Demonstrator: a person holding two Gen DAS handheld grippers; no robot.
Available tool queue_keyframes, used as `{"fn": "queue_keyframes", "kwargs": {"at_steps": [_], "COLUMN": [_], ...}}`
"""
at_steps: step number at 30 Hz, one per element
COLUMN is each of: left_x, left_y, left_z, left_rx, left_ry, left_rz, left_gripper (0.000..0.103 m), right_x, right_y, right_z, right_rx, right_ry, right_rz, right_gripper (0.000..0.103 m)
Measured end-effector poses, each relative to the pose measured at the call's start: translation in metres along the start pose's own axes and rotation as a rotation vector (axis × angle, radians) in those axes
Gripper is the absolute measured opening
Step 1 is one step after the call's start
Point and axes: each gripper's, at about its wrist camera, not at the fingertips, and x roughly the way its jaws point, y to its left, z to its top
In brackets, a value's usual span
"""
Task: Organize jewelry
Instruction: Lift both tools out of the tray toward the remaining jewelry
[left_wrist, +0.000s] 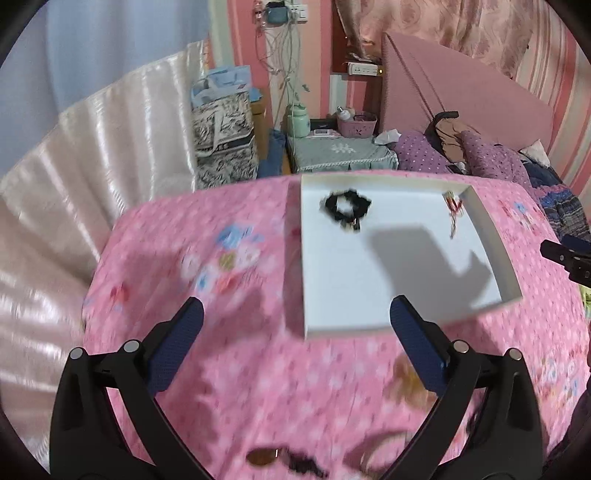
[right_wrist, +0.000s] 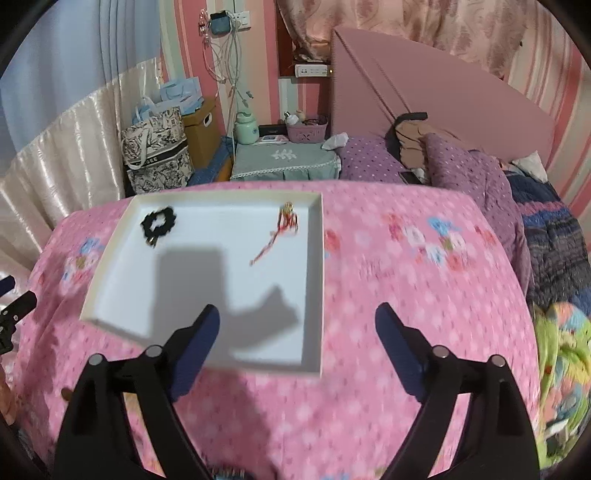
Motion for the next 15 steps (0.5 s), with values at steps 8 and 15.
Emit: {"fn": "queue_keyframes", "kwargs": {"at_steps": [8,15], "left_x": [-0.028,-0.037], "left_y": [0.010,0.008], "left_z": [-0.046,-0.071], "left_rx": [-0.036,-0.039], "left_ry": [-0.007,-0.012], "left_rz": [-0.017,-0.003], "left_gripper": [0.100,0.100], "right_x": [-0.022,-0.030], "right_y": [-0.002,-0.008], "right_z": [-0.049,-0.076], "right_rx": [-0.002,0.065], "right_ry": [0.011,0.027], "right_rz": [0.001,0.017], "right_gripper": [0.089,0.089]}}
